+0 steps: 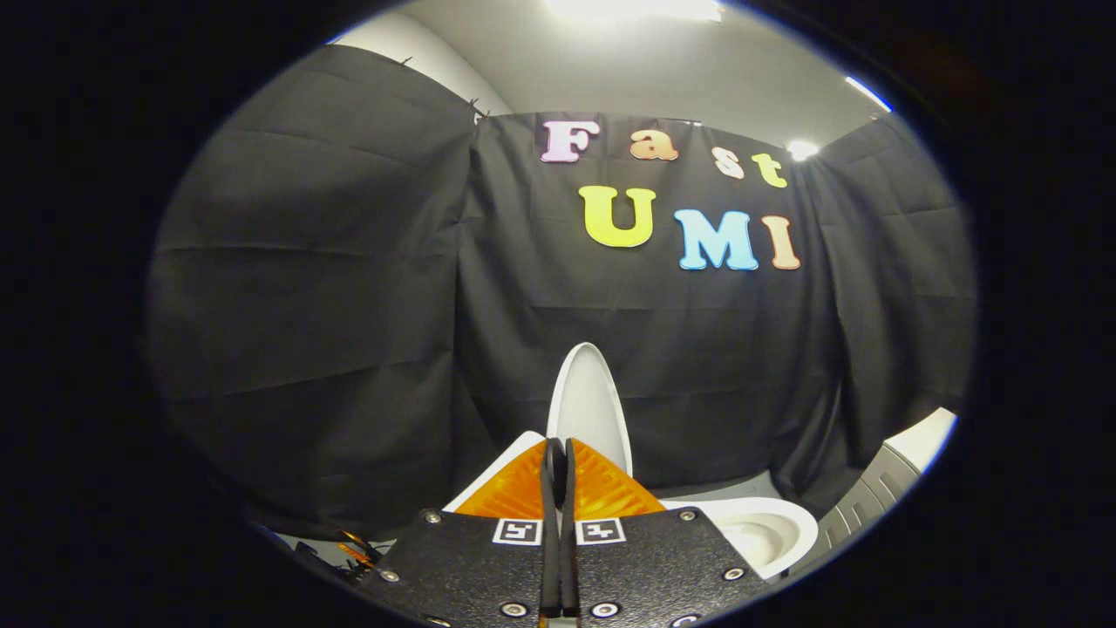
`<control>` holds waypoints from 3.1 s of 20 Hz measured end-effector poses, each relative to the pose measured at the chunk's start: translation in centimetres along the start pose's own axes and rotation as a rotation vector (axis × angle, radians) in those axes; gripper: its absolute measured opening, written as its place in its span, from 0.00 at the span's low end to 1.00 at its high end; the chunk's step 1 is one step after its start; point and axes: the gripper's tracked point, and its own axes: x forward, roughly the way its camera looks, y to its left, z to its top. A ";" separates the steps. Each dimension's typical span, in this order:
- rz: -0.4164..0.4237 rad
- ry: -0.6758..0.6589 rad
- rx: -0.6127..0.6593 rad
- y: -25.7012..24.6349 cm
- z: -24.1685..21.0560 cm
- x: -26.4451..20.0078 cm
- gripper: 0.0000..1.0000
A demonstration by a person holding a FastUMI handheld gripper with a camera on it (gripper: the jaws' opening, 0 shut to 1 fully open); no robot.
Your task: Open the toilet lid.
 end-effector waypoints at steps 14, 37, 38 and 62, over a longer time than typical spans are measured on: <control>0.151 -0.046 0.001 1.4 -0.3 -1.6 0.67; -0.179 -0.153 0.012 -25.3 0.1 -12.7 0.96; -0.186 -0.147 0.009 -25.7 -0.6 -13.0 0.96; -0.285 -0.086 -0.010 -30.0 -9.6 -16.8 0.96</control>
